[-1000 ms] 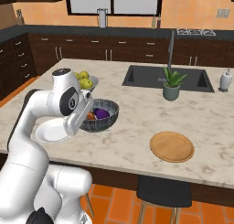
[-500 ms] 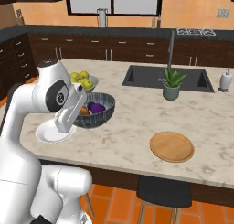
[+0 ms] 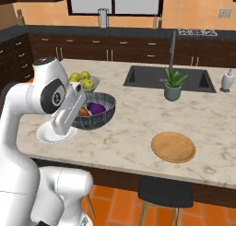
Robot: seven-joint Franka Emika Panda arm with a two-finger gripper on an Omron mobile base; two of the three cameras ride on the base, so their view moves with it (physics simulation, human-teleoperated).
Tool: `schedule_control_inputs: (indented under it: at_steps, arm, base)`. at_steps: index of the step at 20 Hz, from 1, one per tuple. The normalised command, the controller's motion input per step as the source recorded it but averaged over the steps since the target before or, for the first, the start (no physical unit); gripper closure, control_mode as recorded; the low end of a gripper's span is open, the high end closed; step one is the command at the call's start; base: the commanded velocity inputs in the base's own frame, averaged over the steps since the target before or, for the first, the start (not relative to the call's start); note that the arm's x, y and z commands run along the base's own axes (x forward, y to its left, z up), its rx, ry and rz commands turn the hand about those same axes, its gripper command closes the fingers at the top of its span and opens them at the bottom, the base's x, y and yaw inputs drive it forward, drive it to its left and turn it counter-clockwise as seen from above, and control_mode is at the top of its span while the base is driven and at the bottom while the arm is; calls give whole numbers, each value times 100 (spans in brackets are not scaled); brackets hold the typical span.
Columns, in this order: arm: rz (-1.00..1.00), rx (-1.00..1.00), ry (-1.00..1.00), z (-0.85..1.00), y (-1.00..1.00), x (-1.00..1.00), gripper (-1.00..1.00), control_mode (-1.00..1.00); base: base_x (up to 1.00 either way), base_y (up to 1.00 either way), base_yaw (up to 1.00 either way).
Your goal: Pick the chicken drumstick and eggplant from their plates and place them in the bowl. Then put the bowl in the fridge.
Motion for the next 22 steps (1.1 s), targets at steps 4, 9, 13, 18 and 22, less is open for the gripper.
schedule_control_inputs:
  at_steps: [4,9,13,18,22]
  arm:
    - [0,0,0,0,0,0,100,100]
    - [0,0,0,0,0,0,100,100]
    - [0,0,0,0,0,0,100,100]
    - [0,0,0,0,0,0,100,100]
    - [0,0,0,0,0,0,100,100]
  base:
    - [-100,-9,-15]
    - [-82,-2,-78]
    - [-36,-22,-81]
    - [2,-52,-69]
    - [37,-98,-2]
